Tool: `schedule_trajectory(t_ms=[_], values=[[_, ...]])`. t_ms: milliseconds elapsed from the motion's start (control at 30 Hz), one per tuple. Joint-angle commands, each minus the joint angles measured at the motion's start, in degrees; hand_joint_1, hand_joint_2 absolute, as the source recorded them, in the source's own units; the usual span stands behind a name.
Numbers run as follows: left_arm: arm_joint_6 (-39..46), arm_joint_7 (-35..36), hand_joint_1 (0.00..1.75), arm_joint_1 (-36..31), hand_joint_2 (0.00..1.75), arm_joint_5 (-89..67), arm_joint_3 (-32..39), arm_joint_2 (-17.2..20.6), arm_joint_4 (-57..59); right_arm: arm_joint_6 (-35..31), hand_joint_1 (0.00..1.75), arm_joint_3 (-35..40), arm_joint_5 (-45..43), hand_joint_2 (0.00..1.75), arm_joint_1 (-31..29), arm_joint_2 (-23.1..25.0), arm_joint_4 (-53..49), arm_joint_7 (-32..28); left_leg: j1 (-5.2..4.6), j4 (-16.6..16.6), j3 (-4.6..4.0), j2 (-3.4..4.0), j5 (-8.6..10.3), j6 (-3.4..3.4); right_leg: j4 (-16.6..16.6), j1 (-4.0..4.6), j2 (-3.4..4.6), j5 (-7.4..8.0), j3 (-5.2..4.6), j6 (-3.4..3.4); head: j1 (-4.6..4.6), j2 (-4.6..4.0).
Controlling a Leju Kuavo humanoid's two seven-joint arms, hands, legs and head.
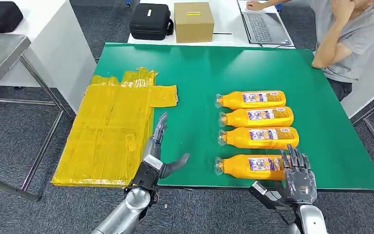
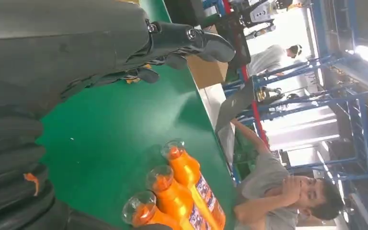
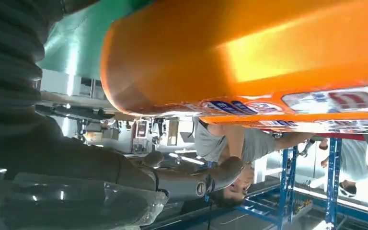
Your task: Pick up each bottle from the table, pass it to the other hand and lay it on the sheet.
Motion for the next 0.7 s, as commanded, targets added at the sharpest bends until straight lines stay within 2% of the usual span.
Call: schedule_trajectory(t_ms=[33,133,333,600,700], values=[[0.31,0.13,0.0,-2.43,1.75,0.49,-1.73,0.61,4.46,-0.02,0.0,-0.86,-1.51,1.75,-2.38,-0.64,7.77,-1.97,0.06,-0.03,0.32,0.02,-0.12,-0.13,-0.05,0.07,-0.05,-0.11,0.34,-0.12,0.0,0.02],[0.85,0.13,0.0,-1.71,1.75,0.82,-2.12,1.02,3.24,0.14,0.0,-0.69,-1.86,1.75,-3.49,-1.0,11.22,-2.51,0.06,-0.03,0.33,0.03,-0.12,-0.13,-0.05,0.07,-0.03,-0.11,0.35,-0.12,0.0,0.02],[0.86,0.13,0.0,-2.89,1.75,2.16,-3.4,0.77,3.06,5.52,0.0,1.37,-2.29,1.75,-5.27,-2.57,15.74,-2.69,0.06,-0.03,0.28,0.17,-0.05,-0.06,-0.08,0.07,0.08,0.03,0.23,-0.09,0.0,0.0],[1.47,0.13,0.0,-2.89,1.75,2.68,-4.81,0.72,1.83,8.91,0.0,1.73,-3.66,1.75,-5.08,-3.77,17.22,-3.91,0.05,-0.02,0.64,0.13,-0.01,-0.07,-0.24,0.08,0.03,0.03,0.5,-0.26,0.0,0.02],[1.34,0.13,0.0,-3.54,1.75,3.57,-4.87,0.52,2.59,10.89,0.0,2.8,-3.36,1.75,-6.07,-4.32,18.81,-4.09,0.04,-0.05,0.87,0.12,-0.15,0.08,-0.32,0.07,0.02,0.03,0.26,-0.27,0.0,0.02]])
